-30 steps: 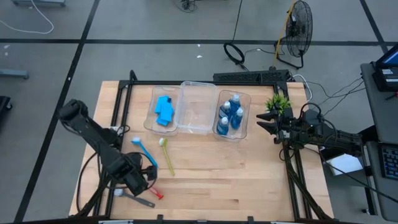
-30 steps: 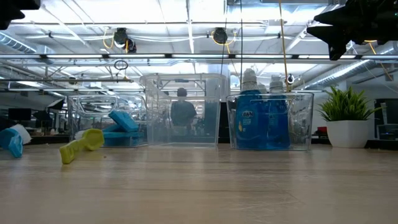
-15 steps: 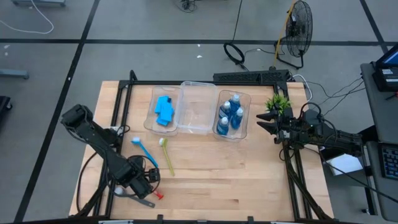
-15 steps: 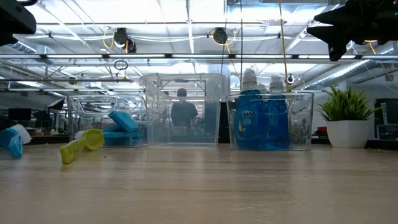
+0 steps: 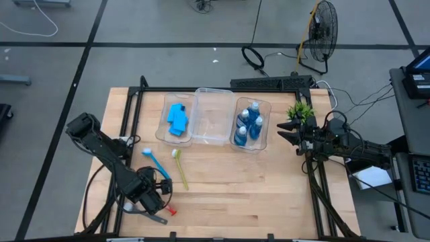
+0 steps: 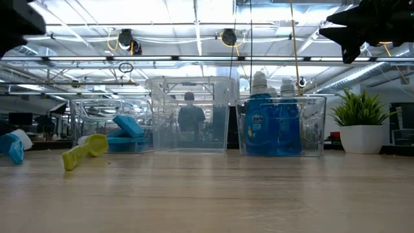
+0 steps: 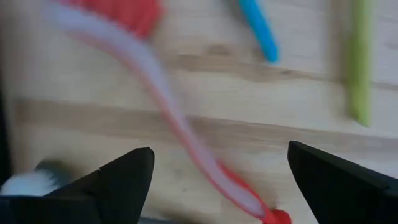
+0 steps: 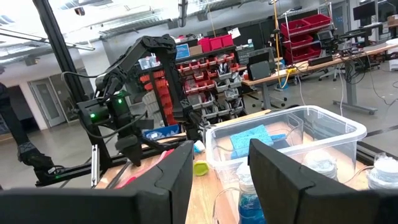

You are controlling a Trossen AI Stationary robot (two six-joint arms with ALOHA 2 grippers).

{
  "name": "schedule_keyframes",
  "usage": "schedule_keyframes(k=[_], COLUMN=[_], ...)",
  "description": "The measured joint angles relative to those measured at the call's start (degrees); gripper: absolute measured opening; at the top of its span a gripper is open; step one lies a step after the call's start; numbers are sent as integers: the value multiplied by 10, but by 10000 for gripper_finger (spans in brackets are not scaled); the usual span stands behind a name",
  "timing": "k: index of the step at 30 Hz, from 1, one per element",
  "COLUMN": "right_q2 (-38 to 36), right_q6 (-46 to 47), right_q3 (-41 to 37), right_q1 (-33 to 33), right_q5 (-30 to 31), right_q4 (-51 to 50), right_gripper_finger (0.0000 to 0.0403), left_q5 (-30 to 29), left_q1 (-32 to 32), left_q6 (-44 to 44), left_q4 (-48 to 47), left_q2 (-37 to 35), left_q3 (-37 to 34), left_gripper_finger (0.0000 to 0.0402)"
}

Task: Pick & Place Kitchen Sink Supplies
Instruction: Put the red dish brush into the middle transparent bin

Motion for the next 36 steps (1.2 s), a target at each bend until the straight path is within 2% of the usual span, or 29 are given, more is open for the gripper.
schedule_keyframes(k=[5, 12, 18, 36], right_q2=[0, 0, 0, 0], right_q6=[-1, 0, 0, 5], right_q3=[0, 0, 0, 0], right_q1=[0, 0, 0, 0], right_q5=[0, 0, 0, 0], right_q4=[0, 0, 0, 0], right_gripper_finger=[141, 141, 141, 141], left_q5=[50, 35, 39, 45], left_q1=[-14, -11, -6, -6], left_q6=[-37, -41, -44, -37], left_q4=[19, 164, 229, 223], left_q2=[0, 0, -3, -2], left_q3=[-27, -108, -161, -177], left_gripper_finger=[372, 383, 377, 362])
